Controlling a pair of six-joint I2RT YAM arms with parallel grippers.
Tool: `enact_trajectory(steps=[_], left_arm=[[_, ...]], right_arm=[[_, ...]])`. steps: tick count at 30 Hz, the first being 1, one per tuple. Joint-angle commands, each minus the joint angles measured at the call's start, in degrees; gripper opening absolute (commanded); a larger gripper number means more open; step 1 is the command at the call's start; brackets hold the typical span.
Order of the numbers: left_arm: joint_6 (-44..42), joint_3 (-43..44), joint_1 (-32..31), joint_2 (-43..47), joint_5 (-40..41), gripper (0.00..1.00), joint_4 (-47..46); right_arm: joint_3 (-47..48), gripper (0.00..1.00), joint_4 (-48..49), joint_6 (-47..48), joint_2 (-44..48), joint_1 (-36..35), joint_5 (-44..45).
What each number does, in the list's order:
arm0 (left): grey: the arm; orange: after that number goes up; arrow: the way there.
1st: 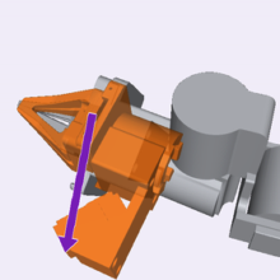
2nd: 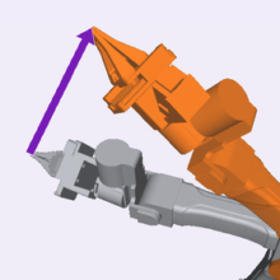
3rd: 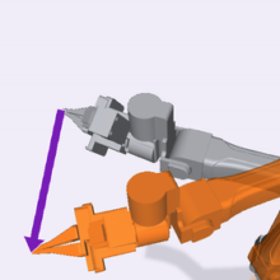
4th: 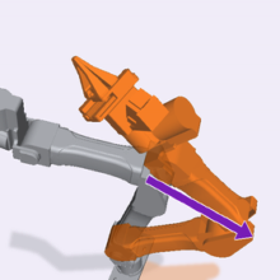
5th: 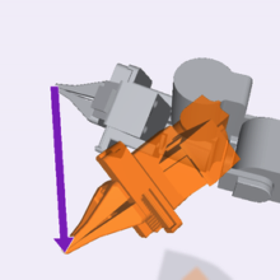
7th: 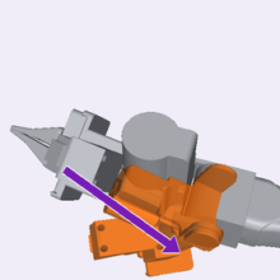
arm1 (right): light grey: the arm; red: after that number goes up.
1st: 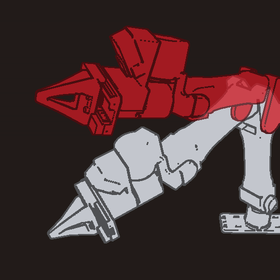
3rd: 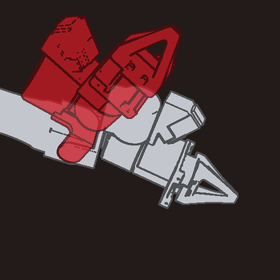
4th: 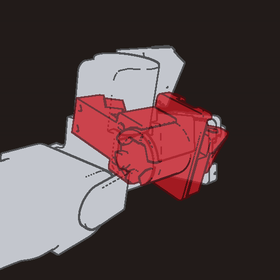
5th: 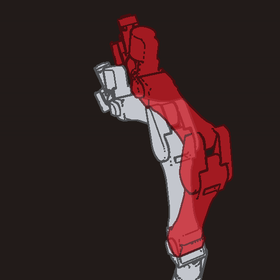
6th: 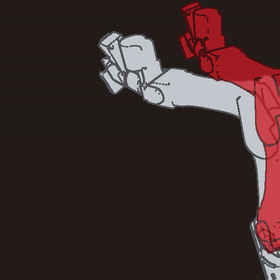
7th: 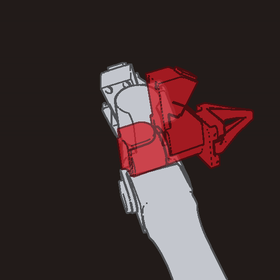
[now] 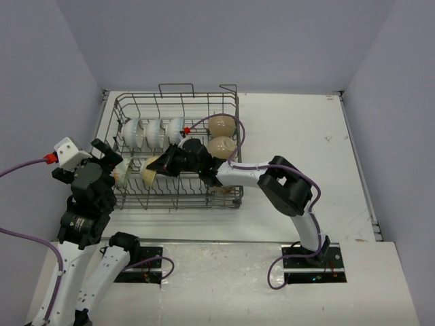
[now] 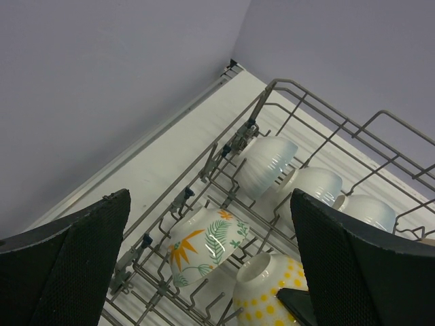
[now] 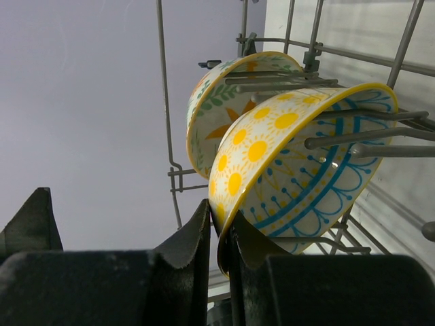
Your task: Unload the bowls from the dish rack
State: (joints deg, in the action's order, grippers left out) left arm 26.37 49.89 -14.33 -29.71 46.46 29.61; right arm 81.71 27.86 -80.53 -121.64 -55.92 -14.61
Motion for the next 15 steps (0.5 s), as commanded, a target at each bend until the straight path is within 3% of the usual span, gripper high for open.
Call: enact_trajectory(steps=[1, 15], left_arm=[[-0.6, -0.1, -0.3, 0.4, 0.3, 1.0, -2.4], [-0.6, -0.2, -0.3, 0.5, 0.4, 1.0, -2.3]], right_arm=[[0.6, 0.0, 5.5, -0.4, 5.9, 0.5, 0.9], [0.6, 0.0, 8.3, 1.3, 7.9, 1.2, -1.1]])
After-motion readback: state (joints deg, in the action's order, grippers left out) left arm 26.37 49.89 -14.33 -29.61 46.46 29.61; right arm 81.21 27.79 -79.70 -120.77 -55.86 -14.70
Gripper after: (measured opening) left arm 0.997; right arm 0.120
